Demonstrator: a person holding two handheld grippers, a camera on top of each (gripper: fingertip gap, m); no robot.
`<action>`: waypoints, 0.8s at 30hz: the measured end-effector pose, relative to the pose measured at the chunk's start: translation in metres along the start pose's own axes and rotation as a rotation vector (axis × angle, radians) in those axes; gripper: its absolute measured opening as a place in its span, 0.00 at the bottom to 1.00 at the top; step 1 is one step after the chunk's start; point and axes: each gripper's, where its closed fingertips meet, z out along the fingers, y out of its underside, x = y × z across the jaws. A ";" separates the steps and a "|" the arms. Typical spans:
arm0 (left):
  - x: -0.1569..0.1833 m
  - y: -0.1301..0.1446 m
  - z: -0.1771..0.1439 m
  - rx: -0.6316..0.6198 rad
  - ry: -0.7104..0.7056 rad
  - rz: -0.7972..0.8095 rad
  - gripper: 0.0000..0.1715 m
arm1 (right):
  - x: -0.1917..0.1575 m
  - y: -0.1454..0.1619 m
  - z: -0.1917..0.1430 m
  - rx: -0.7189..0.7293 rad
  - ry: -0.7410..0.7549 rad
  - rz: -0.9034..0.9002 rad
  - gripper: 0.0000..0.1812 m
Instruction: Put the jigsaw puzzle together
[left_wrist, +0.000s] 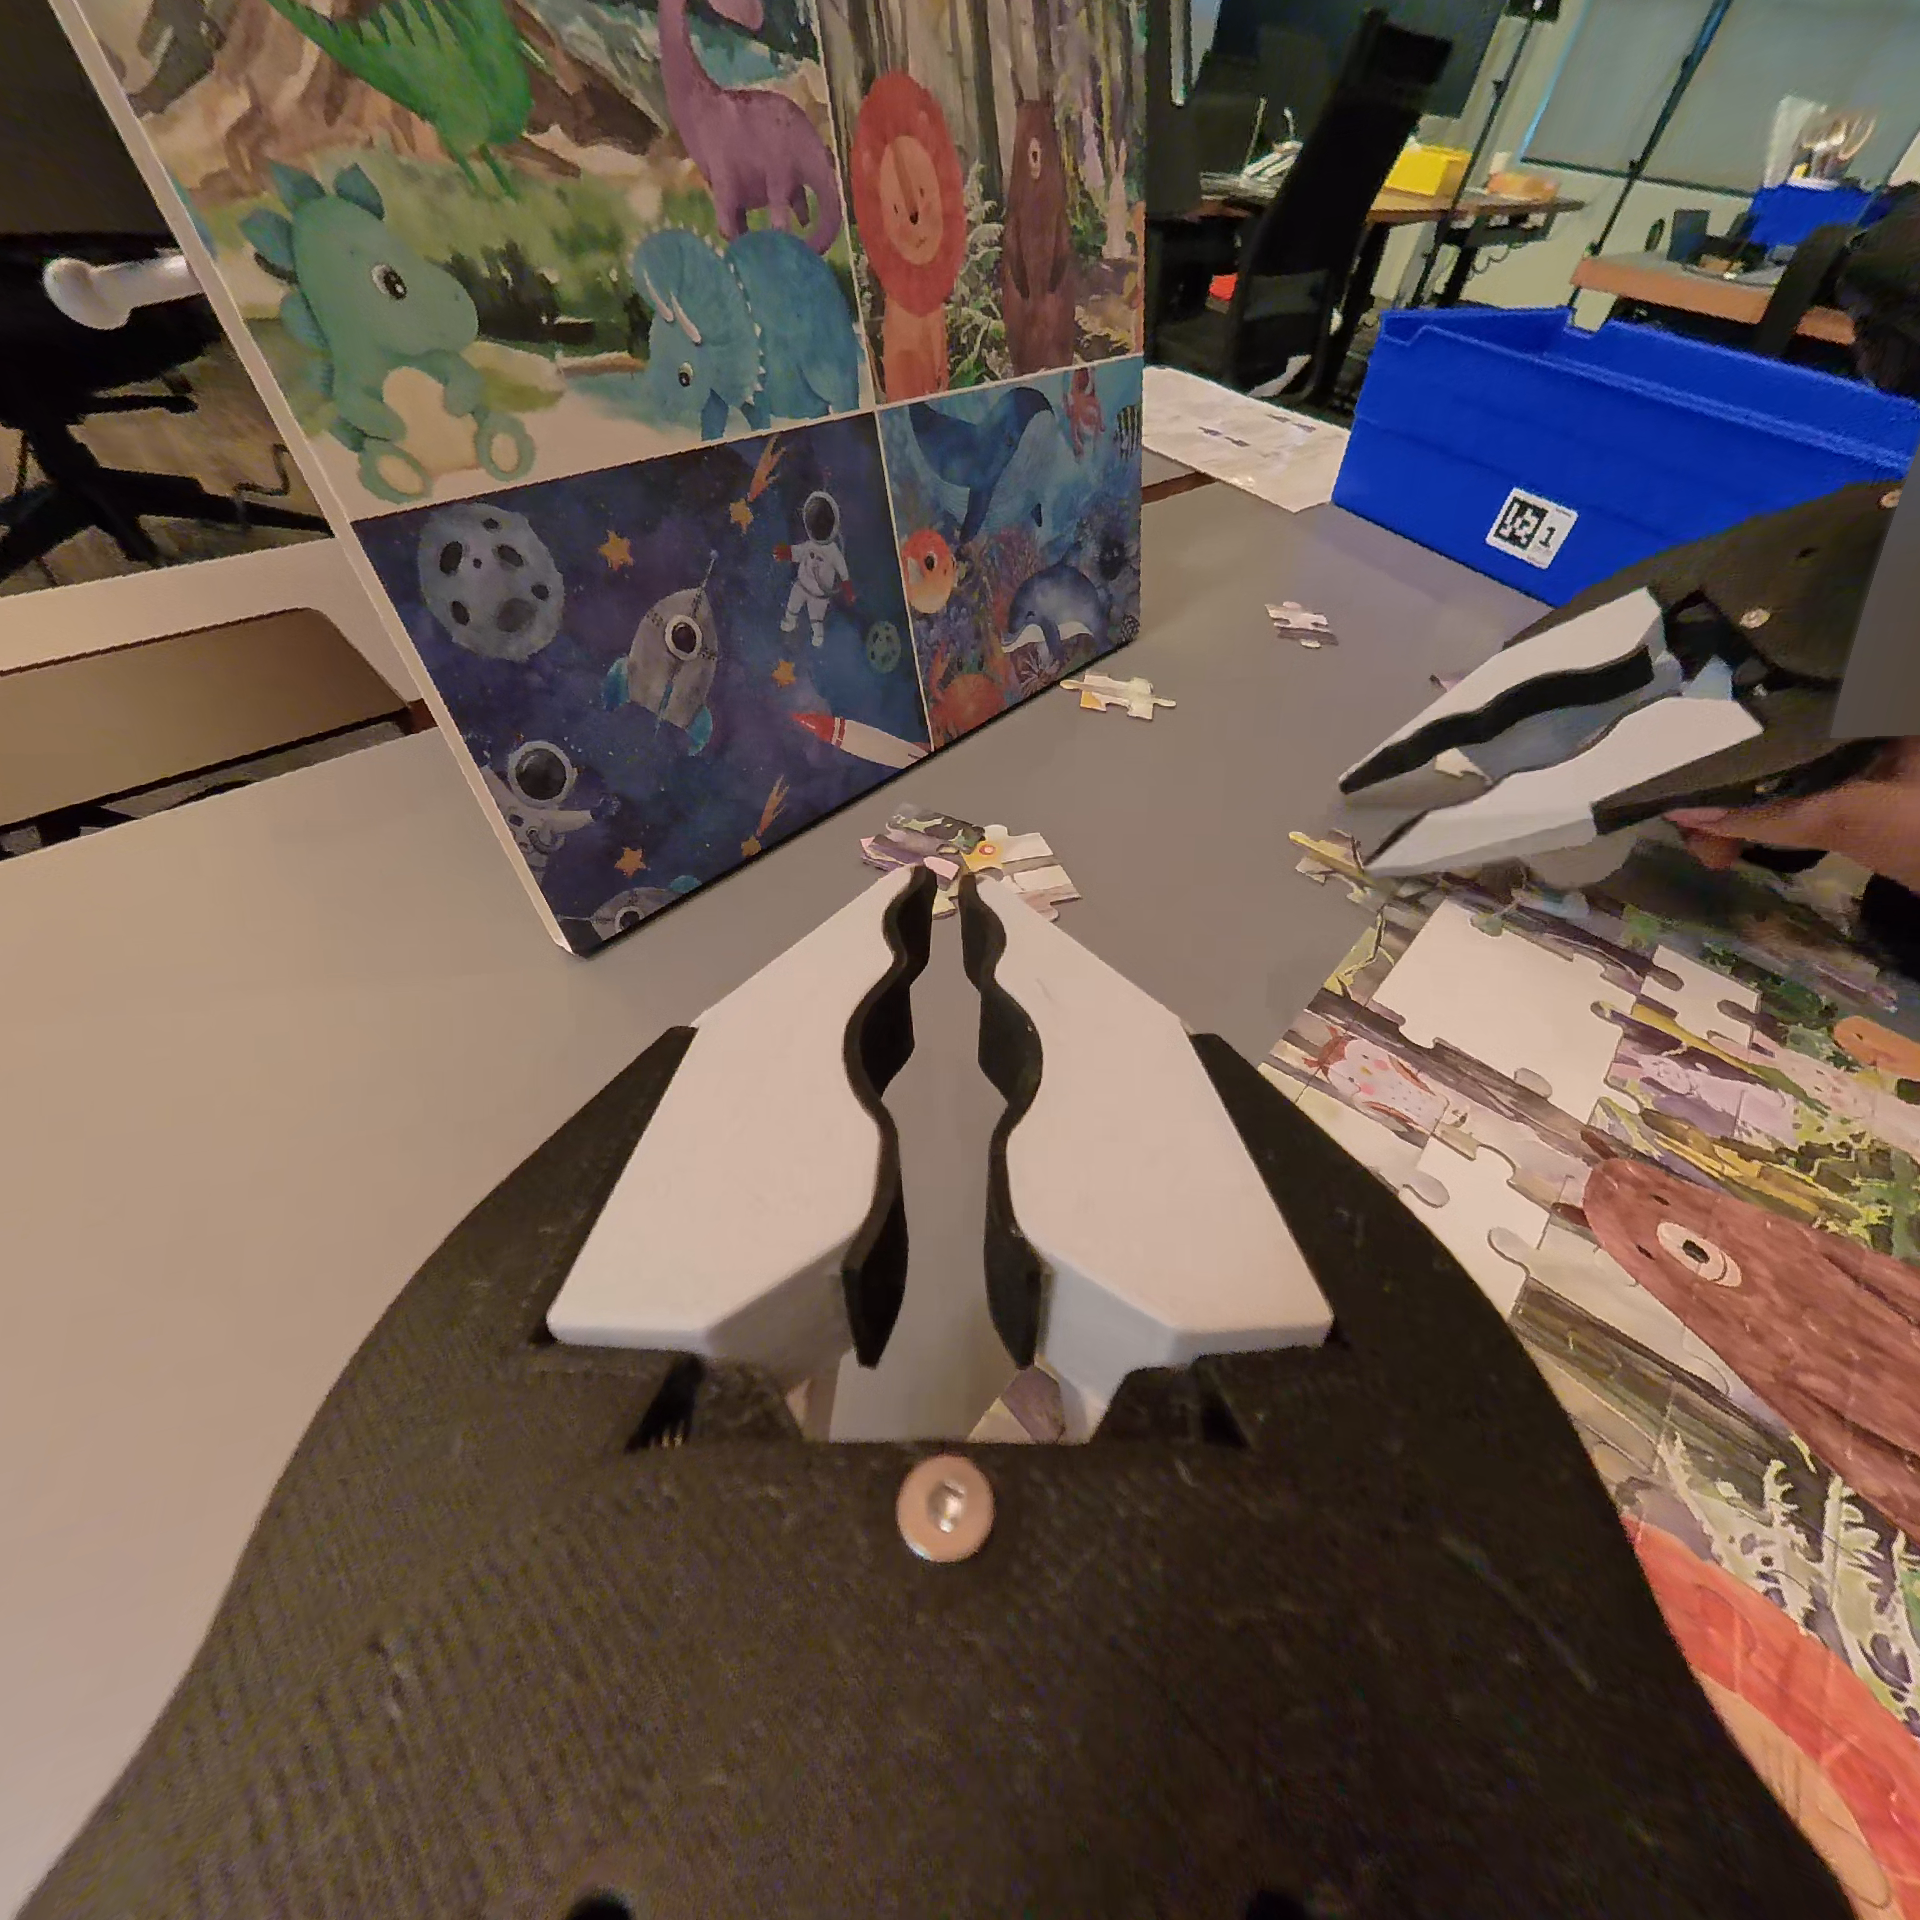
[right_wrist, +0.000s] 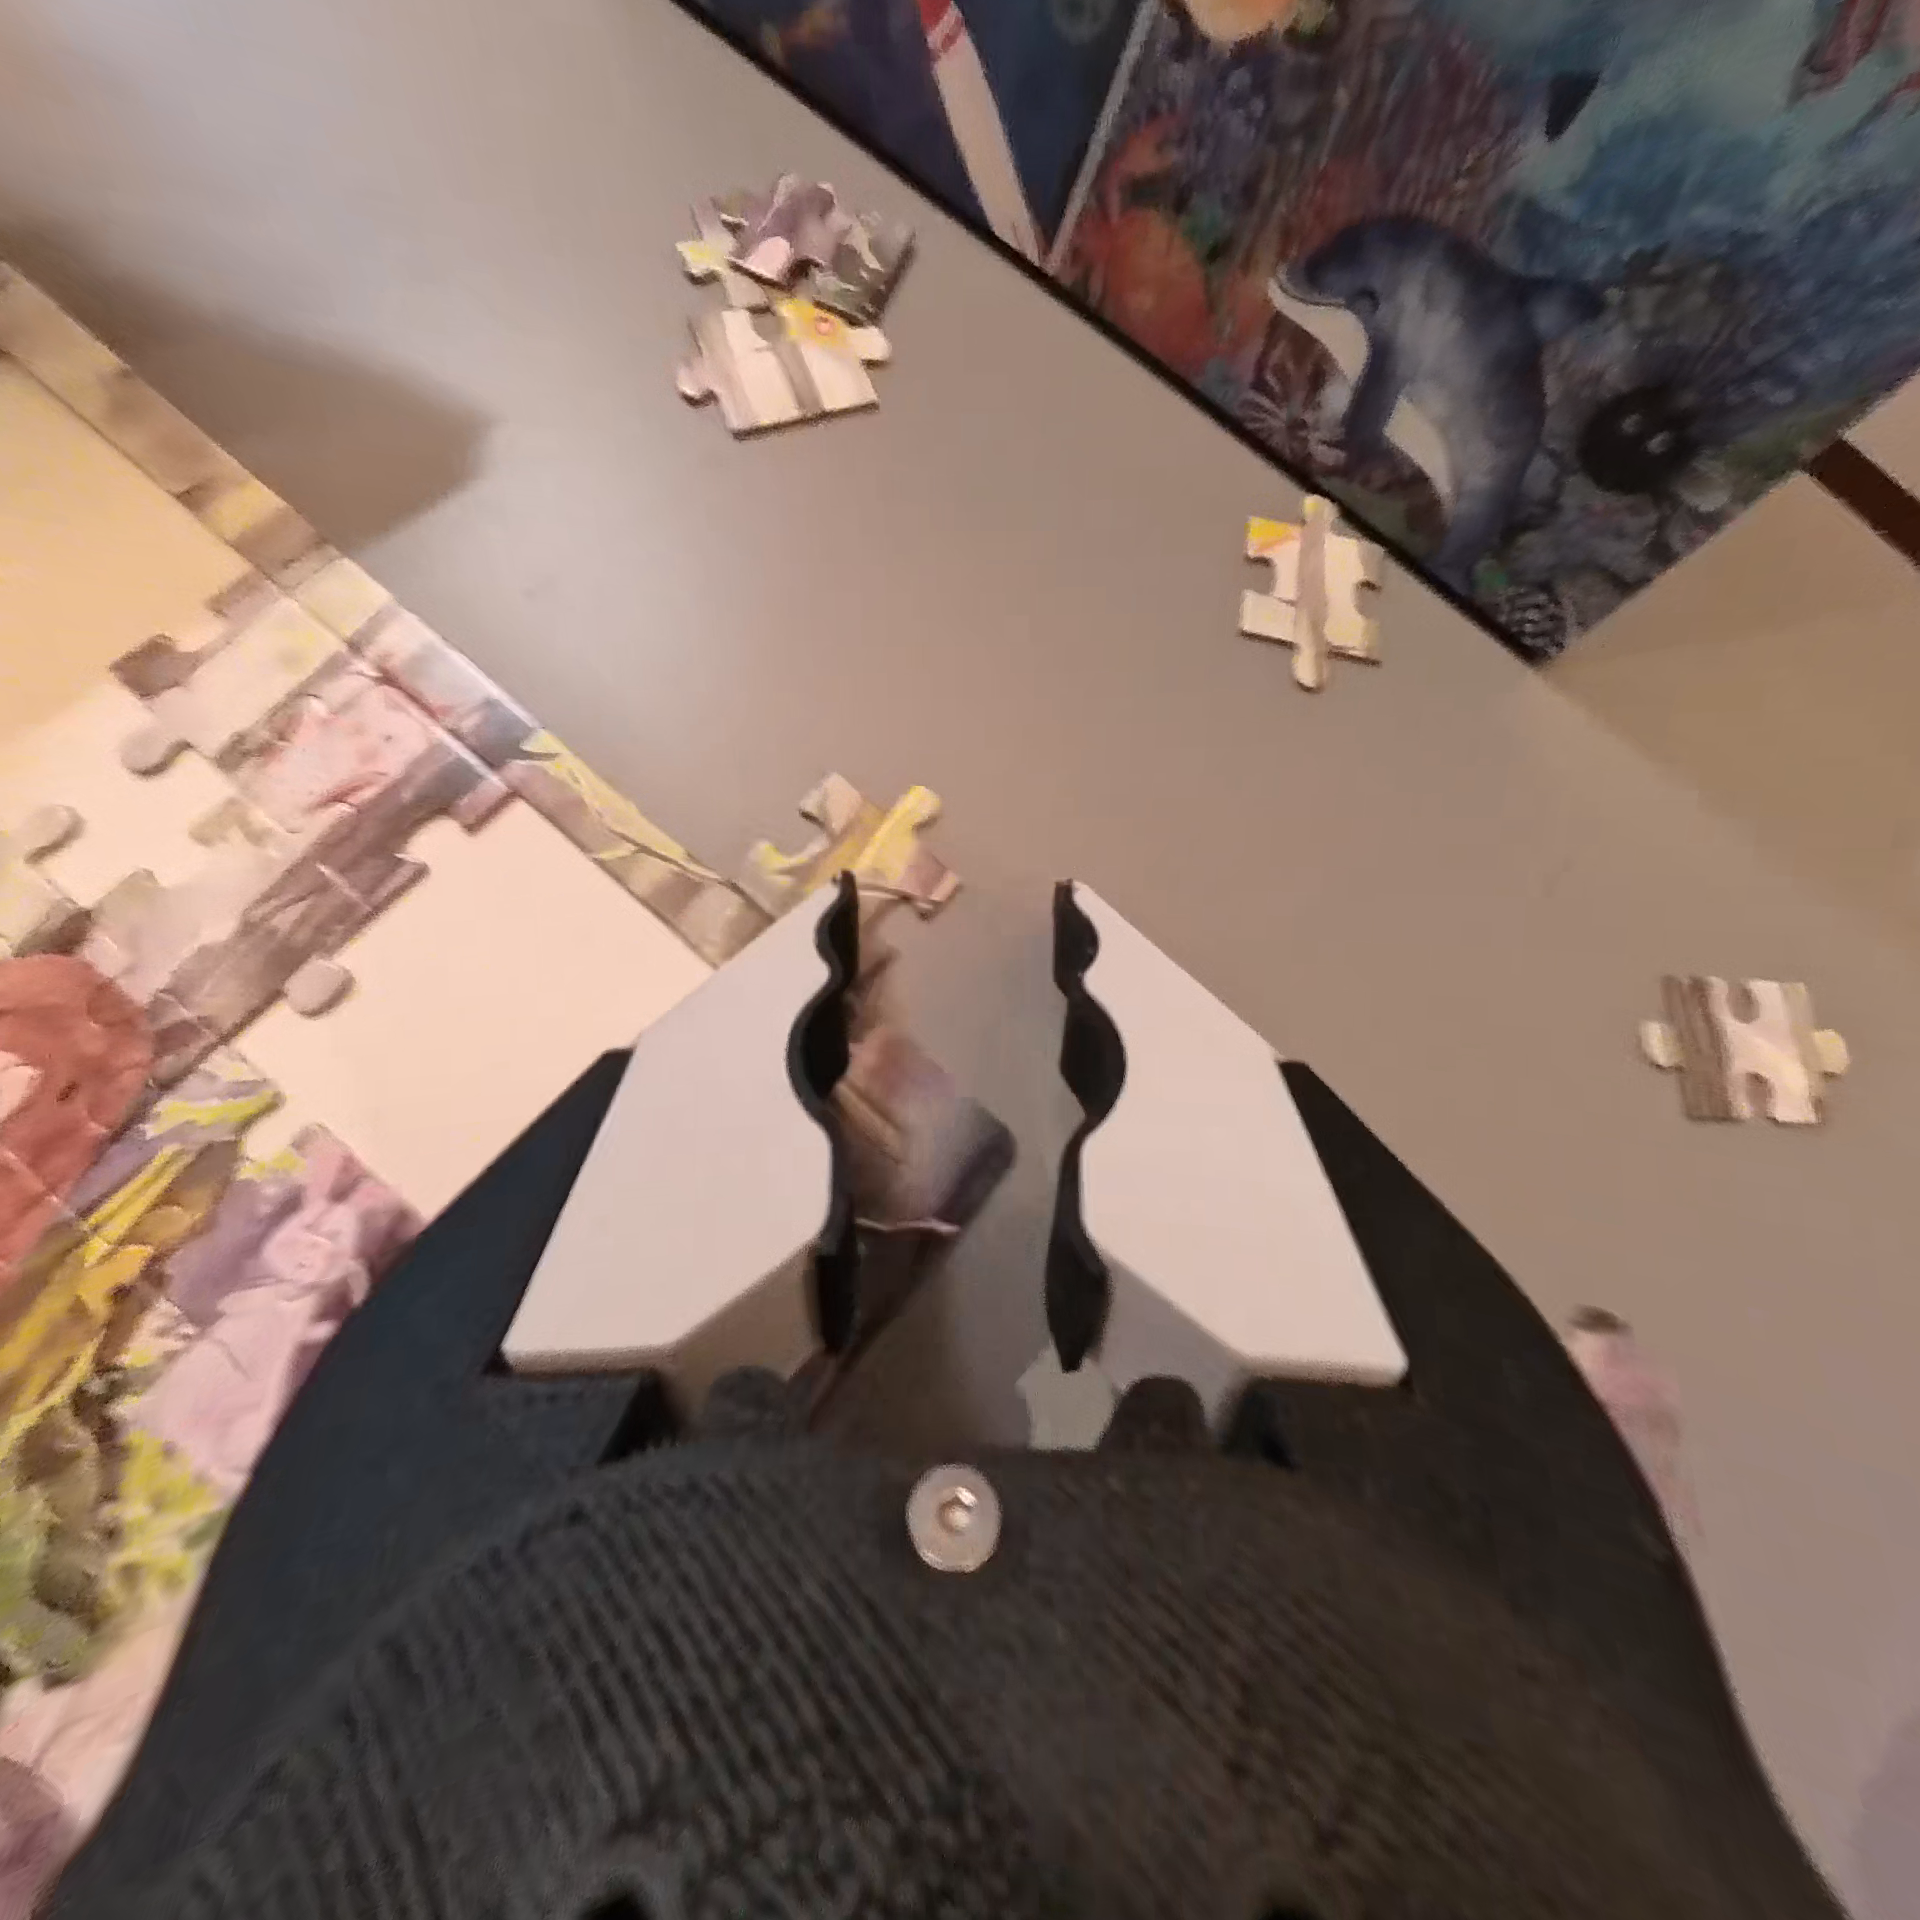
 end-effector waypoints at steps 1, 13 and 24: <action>0.000 0.000 0.000 -0.003 0.000 0.003 0.01 | 0.011 0.003 -0.002 -0.009 0.048 -0.006 0.18; 0.000 0.001 0.001 -0.007 0.006 -0.010 0.01 | -0.016 -0.012 -0.007 0.071 -0.086 0.052 0.22; 0.001 0.002 0.002 -0.019 0.013 -0.006 0.02 | 0.025 0.012 -0.008 -0.014 0.092 0.031 0.22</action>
